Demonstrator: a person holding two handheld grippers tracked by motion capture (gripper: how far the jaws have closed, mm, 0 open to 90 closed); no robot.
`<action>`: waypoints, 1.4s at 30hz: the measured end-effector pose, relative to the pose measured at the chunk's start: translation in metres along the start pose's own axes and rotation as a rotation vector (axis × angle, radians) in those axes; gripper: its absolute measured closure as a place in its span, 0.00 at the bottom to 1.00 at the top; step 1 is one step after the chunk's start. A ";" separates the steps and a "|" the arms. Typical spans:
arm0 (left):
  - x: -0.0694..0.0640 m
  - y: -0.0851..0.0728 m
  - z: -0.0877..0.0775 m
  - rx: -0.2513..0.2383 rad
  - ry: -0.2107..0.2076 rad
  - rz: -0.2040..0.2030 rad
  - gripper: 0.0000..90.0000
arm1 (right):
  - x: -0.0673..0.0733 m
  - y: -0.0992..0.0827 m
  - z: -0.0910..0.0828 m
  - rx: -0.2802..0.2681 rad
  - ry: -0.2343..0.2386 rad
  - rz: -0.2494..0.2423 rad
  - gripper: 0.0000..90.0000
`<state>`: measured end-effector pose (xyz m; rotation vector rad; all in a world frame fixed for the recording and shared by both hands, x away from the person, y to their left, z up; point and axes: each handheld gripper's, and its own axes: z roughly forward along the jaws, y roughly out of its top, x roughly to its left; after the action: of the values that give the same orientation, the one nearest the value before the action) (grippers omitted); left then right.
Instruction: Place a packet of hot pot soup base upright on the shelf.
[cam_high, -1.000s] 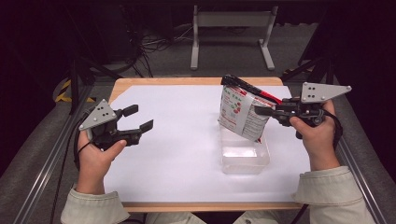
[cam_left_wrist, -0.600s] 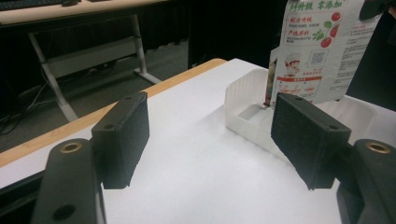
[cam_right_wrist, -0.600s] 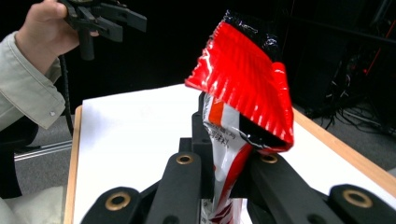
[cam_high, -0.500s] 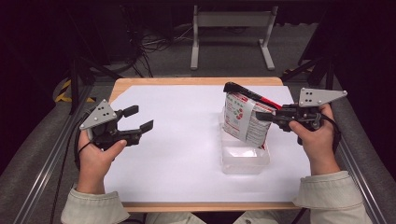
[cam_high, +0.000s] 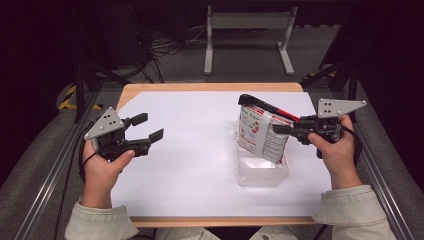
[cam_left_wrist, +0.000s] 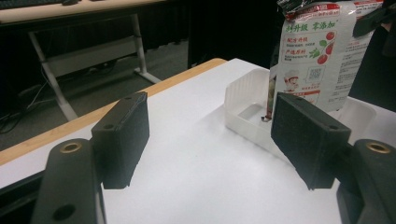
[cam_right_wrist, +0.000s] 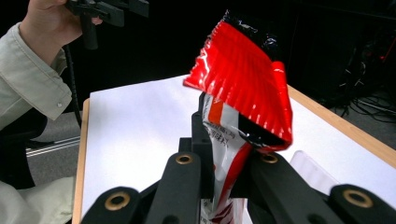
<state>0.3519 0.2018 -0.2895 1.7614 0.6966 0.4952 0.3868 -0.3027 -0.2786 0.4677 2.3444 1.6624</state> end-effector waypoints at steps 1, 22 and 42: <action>0.000 0.000 0.000 0.000 0.000 -0.001 0.32 | -0.001 -0.002 0.000 -0.001 0.002 0.004 0.94; 0.001 -0.002 0.001 0.002 0.001 -0.005 0.32 | -0.010 -0.040 0.013 0.015 0.023 0.055 0.94; -0.002 -0.002 0.006 0.021 -0.012 0.004 0.31 | -0.004 -0.056 0.014 0.039 0.038 0.038 0.90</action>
<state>0.3539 0.1972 -0.2935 1.7845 0.6924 0.4810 0.3886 -0.3098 -0.3362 0.4947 2.4140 1.6584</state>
